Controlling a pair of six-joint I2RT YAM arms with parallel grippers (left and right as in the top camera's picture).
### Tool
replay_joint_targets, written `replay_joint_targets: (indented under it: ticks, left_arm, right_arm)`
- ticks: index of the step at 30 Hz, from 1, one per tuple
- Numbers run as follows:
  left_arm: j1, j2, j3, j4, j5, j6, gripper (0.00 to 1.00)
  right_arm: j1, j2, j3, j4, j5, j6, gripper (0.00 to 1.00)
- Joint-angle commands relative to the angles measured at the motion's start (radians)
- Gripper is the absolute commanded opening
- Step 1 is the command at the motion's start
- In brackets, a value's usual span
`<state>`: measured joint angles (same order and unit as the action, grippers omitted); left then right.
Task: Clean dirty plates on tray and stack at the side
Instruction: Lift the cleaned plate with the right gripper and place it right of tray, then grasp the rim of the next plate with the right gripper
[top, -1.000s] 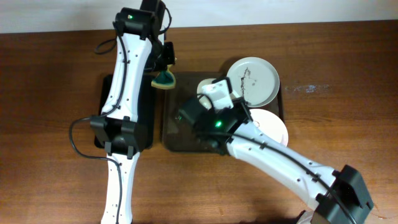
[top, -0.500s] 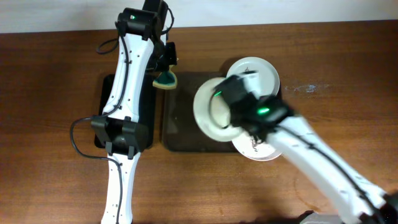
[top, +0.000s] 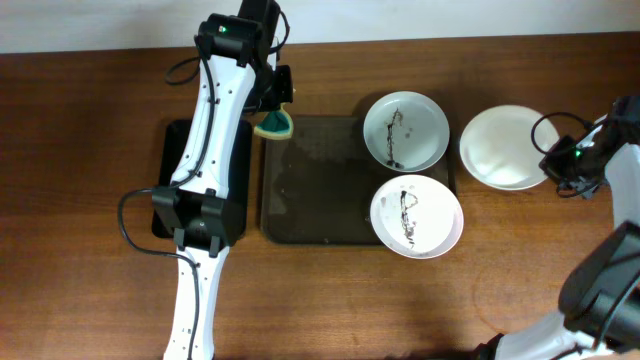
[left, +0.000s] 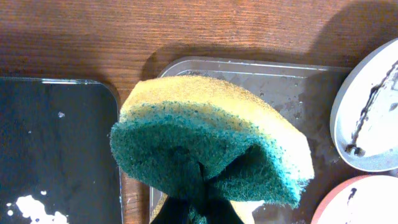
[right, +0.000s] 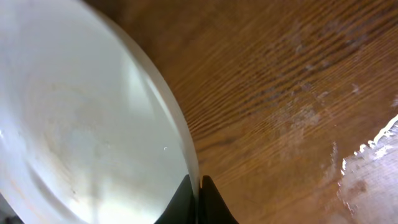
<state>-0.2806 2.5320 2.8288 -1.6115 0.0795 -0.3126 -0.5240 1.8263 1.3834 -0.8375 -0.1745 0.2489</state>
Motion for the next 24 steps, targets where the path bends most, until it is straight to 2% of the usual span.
replay_joint_targets:
  ticks: [1,4,5,6,8,11,13,15,20,24]
  left_arm:
    - [-0.006,-0.006,0.019,0.010,0.009,0.015,0.00]
    - [-0.006,-0.006,0.019,0.010,0.009,0.015,0.00]
    - [-0.006,-0.006,0.019,0.010,0.009,0.015,0.00]
    - [-0.006,-0.006,0.019,0.008,0.009,0.016,0.00]
    - [-0.006,-0.006,0.019,0.005,0.008,0.016,0.00]
    - [-0.006,-0.006,0.019,-0.002,0.006,0.016,0.00]
    - [-0.006,-0.006,0.019,-0.005,0.002,0.016,0.00]
    - [-0.006,-0.006,0.019,-0.005,0.002,0.016,0.00]
    - [-0.007,-0.006,0.019,-0.005,0.001,0.016,0.00]
    - [-0.007,-0.006,0.019,-0.005,-0.009,0.027,0.00]
  right_arm:
    - [-0.055,0.082,0.002,0.032,0.003,-0.009,0.04]
    - [-0.076,0.100,0.002,0.050,0.059,-0.009,0.04]
    - [-0.078,0.100,0.002,0.050,0.058,-0.009,0.11]
    - [-0.078,0.099,0.004,0.045,0.029,-0.009,0.34]
    - [-0.078,0.096,0.052,-0.039,-0.043,-0.009,0.41]
    - [-0.069,0.064,0.205,-0.301,-0.125,-0.088,0.40]
    - [-0.030,0.035,0.217,-0.399,-0.162,-0.156,0.40]
    - [0.070,0.033,0.175,-0.480,-0.162,-0.237,0.40]
    - [0.254,0.033,-0.013,-0.404,-0.079,-0.249,0.39]
    - [0.352,0.033,-0.149,-0.248,-0.015,-0.268,0.33]
